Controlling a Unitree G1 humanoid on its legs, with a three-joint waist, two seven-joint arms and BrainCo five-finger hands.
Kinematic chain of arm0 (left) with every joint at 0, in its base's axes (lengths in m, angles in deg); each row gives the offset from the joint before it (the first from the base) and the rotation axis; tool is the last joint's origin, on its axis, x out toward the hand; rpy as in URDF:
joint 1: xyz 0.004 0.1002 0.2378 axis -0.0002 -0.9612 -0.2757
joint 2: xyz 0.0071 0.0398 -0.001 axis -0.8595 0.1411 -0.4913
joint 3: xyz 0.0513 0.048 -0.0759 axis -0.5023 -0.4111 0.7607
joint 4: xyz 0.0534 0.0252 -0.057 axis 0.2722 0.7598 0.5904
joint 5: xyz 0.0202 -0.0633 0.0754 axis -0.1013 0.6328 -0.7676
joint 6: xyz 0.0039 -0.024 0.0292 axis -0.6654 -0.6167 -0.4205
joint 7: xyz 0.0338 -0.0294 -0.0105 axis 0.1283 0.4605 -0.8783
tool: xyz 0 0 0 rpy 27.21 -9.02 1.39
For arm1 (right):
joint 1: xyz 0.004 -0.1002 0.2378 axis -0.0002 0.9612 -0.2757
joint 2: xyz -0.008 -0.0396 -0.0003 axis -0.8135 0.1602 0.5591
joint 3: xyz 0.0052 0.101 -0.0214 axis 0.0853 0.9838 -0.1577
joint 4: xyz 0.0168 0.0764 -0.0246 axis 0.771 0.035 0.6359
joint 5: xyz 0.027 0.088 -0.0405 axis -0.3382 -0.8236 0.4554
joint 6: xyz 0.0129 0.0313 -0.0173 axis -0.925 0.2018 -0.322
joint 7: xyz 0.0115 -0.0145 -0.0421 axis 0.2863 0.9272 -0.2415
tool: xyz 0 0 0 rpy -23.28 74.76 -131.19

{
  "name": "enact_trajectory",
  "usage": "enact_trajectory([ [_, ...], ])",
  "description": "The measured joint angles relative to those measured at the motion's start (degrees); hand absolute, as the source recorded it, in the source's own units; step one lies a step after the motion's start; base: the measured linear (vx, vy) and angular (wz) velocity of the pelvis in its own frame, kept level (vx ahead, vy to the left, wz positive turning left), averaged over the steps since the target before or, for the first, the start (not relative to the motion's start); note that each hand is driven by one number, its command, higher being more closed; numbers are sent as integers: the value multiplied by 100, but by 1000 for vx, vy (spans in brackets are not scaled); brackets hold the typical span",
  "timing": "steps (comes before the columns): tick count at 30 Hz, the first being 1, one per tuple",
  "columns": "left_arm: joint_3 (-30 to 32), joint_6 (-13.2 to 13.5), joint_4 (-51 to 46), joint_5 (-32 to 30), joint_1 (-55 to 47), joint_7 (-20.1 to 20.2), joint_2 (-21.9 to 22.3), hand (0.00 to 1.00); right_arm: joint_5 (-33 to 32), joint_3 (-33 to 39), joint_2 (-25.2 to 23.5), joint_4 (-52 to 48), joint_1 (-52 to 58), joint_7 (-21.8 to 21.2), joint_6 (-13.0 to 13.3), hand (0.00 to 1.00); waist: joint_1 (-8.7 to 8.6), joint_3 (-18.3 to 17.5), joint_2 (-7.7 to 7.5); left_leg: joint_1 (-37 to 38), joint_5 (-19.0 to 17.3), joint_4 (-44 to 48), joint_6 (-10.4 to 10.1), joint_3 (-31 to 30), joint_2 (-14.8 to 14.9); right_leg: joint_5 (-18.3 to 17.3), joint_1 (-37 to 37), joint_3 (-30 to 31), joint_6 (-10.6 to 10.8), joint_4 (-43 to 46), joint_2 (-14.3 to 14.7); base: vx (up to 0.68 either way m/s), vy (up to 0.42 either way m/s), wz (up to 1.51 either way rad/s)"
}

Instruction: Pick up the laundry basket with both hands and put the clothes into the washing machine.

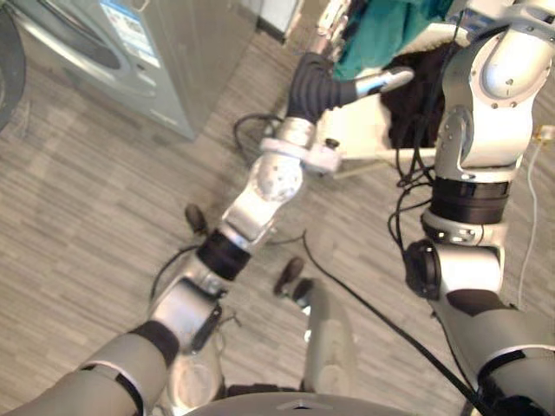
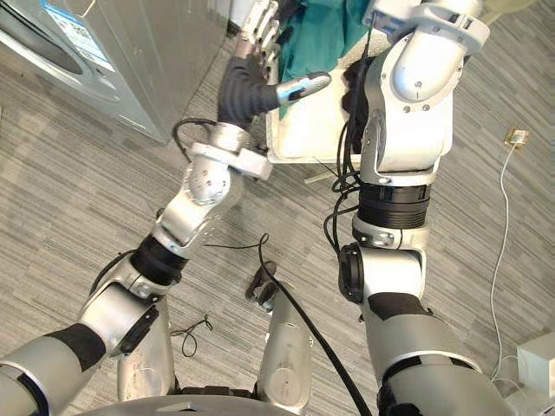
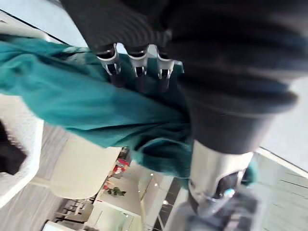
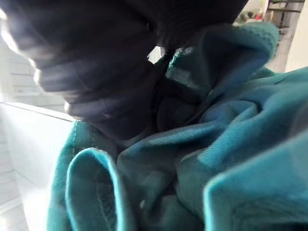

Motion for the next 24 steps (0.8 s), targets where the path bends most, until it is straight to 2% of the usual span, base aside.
enact_trajectory([
  [4,348,-356,1073,24,165,7,94,0,-457,-20,-199,-372,-2,0,81,100,-168,-6,-20,25,-29,-11,-34,83,34,13,-74,89,-8,10,15,5,-67,-10],
  [8,1062,-678,1883,5,196,-3,96,0,-954,-76,-299,-753,32,-7,307,100,-284,2,-46,45,-9,-10,13,215,44,100,-166,182,5,-12,8,25,-56,-14],
  [10,1310,-861,2119,-2,207,-138,96,0,-1182,-123,-301,-1092,186,-28,463,100,-335,10,-66,63,-16,-2,24,245,48,119,-165,208,13,-22,9,42,-60,-4],
  [14,1299,-896,2096,-208,418,-260,113,0,-1625,-123,-297,-1389,616,-45,744,100,-353,2,-122,91,-55,1,11,278,47,120,-163,240,18,-19,4,30,-63,-3],
  [19,1323,-892,1835,-213,847,-500,144,0,-1771,-210,-286,-1748,1183,-81,942,100,-374,10,-151,86,-76,-6,17,284,20,118,-168,244,26,-25,-23,21,-64,1],
  [24,1508,-863,1240,-215,912,-1017,145,0,-1776,-325,-261,-1744,1399,-100,951,100,-358,13,-240,63,-75,-22,18,283,3,119,-180,240,27,-44,-30,38,-70,2],
])
